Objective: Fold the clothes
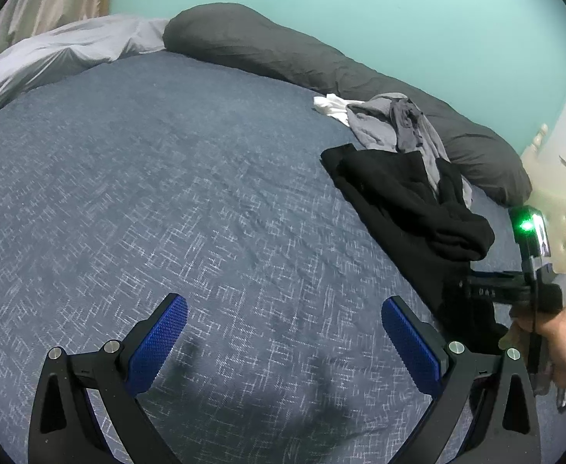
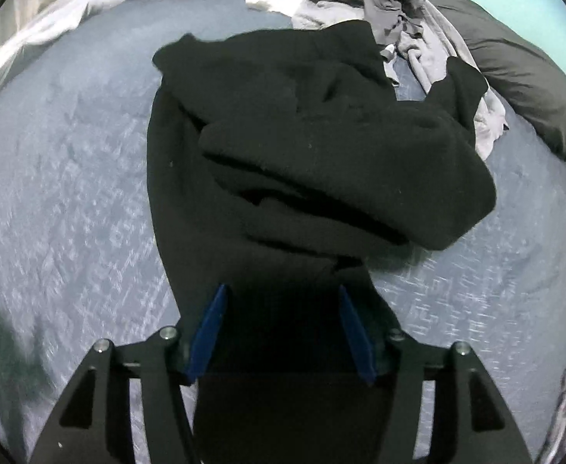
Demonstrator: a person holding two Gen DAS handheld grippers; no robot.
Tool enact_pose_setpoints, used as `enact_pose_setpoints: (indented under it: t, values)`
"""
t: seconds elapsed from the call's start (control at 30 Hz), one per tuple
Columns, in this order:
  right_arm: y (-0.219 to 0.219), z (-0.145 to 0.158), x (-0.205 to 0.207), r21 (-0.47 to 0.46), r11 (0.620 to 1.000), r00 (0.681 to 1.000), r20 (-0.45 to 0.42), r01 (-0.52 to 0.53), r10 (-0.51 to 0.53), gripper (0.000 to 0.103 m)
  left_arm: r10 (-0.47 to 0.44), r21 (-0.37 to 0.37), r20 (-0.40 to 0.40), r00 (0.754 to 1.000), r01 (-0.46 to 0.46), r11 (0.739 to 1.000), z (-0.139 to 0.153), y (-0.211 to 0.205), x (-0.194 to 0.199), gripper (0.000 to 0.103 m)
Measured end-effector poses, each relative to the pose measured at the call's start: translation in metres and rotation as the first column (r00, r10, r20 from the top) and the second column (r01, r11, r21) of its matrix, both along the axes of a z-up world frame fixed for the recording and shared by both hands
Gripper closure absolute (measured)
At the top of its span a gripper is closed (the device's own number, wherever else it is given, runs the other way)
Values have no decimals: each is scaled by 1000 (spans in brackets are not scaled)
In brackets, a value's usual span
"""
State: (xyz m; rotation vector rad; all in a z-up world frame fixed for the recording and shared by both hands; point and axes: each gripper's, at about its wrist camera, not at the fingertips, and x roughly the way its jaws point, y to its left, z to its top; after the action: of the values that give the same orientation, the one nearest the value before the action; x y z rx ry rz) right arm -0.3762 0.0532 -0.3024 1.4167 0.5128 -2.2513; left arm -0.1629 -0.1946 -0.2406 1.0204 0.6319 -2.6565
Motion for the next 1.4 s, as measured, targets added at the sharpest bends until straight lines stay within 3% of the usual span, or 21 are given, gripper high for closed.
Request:
enact_pose_setpoints:
  t: [0.03,0.07,0.17,0.3,0.73,0.9,1.0,1.17,1.27,1.4]
  values:
    - [1,1,-1,-26,1000,1000,-2,9,-9,73,-1,1,2,1000,1,1000,-1,0,0,0]
    - [2,2,-2,-52,998,1000,-4,19,-19,83,0,1,3,1000,0,1000,-1,0,0,0]
    - [3,5,-2,-73,997,1000,-2,15,-15,93,2,8,2,1000,-3,1000,-2,-1,0,0]
    - [10,27,6,-129,992,999,-52,-9,2,96,0,4,0,1000,0,1000,0,-1,0,0]
    - [57,185,77,-387,904,967,-237,-180,91,97,-17,-9,-24,1000,17,1000,14,5,10,0]
    - [82,220,116,-412,876,954,-257,-252,154,97,-19,-16,-50,999,18,1000,26,8,19,0]
    - [96,205,123,-360,903,965,-194,-236,175,96,-28,-13,-52,998,28,1000,28,11,19,0]
    - [109,135,122,-225,960,987,-37,-164,160,96,-63,-9,-38,997,63,998,24,17,15,0]
    - [122,104,118,-196,974,993,17,-115,121,96,-93,14,-36,995,93,996,19,21,8,0]
    - [142,89,118,-183,982,996,57,-56,68,92,-138,-12,-18,990,138,990,17,34,-5,0]
